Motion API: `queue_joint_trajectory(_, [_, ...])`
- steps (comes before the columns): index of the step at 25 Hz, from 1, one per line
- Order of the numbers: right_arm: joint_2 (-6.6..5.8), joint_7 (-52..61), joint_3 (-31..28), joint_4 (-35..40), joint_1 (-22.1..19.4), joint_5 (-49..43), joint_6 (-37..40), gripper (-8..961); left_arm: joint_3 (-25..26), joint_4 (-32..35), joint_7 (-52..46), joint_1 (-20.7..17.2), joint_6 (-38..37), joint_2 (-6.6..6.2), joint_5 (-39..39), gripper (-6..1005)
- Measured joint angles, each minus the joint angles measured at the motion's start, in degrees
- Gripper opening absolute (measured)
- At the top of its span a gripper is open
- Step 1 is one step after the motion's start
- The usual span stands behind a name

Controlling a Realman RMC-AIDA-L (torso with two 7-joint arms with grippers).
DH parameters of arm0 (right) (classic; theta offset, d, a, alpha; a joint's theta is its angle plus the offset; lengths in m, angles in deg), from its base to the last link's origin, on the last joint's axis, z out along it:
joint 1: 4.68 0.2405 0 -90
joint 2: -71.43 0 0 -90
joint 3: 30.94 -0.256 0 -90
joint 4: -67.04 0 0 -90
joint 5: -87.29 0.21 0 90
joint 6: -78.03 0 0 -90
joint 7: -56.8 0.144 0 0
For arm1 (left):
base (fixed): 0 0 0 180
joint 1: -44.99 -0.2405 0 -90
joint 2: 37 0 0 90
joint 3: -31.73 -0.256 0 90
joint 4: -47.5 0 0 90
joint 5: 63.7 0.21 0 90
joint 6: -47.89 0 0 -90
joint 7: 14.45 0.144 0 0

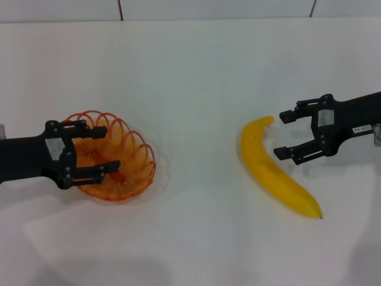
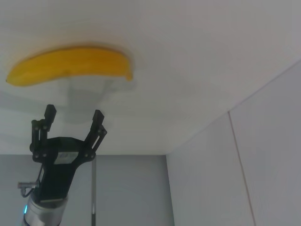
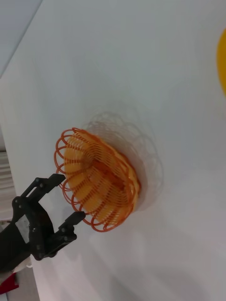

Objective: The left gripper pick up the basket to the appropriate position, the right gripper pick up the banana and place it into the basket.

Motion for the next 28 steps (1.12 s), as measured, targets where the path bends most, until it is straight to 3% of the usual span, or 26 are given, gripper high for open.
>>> queue_joint_trajectory(11, [0.06,0.05,0.11,0.0,0.06,0.18,-0.23,888,0.5,-0.08,-2.0,0.31,0.0,-0.02,-0.67,714])
queue_joint_trajectory(17, [0.06,-0.02,-0.09,0.0,0.06,0.28,-0.32,888,5.92,3.5,-17.07,1.7,3.3,-0.61,-1.76,707])
queue_joint_trajectory(20, [0.06,-0.04,-0.05,0.0,0.06,0.32,-0.34,888,7.1,5.86,-26.37,3.44,6.55,-1.73,0.97,704])
queue_joint_trajectory(23, [0.06,-0.03,0.15,0.0,0.09,0.35,-0.34,888,6.89,5.49,-35.74,7.92,7.37,-4.33,8.8,701])
queue_joint_trajectory(28, [0.06,0.03,0.25,-0.04,0.4,0.27,-0.34,888,6.7,4.05,-39.86,12.62,7.64,-4.76,17.46,695])
